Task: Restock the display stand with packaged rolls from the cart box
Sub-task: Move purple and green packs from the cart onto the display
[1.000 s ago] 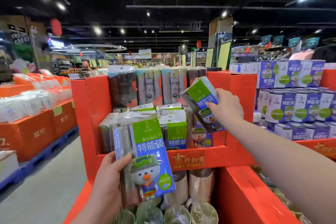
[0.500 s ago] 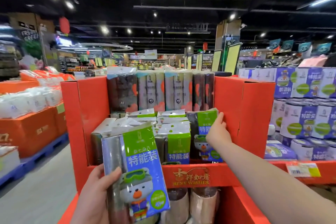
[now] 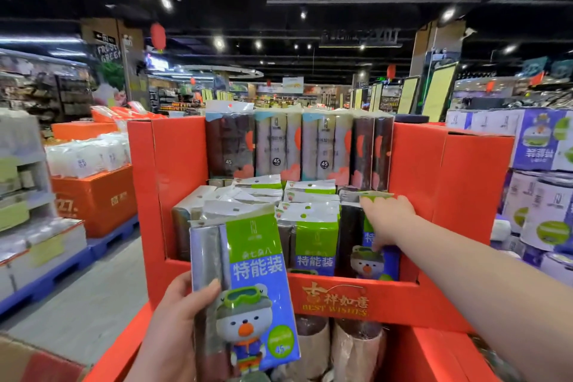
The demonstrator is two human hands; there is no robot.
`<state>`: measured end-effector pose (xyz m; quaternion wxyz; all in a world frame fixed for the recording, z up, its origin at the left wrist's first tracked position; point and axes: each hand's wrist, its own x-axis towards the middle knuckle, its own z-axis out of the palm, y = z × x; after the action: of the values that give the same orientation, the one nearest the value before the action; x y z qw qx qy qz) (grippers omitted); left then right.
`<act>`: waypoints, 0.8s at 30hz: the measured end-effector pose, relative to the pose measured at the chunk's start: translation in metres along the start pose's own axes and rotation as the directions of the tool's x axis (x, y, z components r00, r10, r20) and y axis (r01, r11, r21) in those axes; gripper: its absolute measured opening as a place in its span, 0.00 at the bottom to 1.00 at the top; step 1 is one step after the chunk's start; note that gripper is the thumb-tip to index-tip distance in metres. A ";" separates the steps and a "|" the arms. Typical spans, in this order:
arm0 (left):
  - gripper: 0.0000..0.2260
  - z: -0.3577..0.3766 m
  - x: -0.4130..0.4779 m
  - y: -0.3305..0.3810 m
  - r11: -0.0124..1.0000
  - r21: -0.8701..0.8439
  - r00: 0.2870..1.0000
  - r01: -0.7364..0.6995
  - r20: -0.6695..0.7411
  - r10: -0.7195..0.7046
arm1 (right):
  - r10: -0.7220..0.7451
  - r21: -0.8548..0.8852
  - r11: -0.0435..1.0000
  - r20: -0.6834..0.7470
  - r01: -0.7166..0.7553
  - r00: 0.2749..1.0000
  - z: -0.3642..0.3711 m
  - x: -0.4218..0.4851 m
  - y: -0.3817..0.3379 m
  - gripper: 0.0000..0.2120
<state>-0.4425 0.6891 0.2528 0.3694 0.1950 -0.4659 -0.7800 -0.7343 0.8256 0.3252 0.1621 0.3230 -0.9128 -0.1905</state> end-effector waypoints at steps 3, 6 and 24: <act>0.08 0.003 -0.001 0.000 1.000 -0.008 1.000 0.004 -0.008 -0.004 | 0.019 0.002 1.000 -0.055 -0.019 0.998 -0.001 0.007 0.002 0.34; 0.09 0.008 -0.002 0.000 1.000 -0.010 1.000 0.012 -0.011 -0.012 | 0.067 0.007 0.998 -0.121 -0.066 0.990 0.005 0.012 0.001 0.31; 0.13 0.079 0.011 -0.004 0.980 0.131 0.964 0.147 0.205 -0.172 | -0.271 0.791 0.532 -0.179 0.302 0.946 -0.093 -0.041 0.007 0.19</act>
<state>-0.5024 0.7279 0.2888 0.2410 0.1670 -0.5297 -0.7959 -0.6683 0.8347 0.4028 -0.0209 0.5091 -0.8297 0.2278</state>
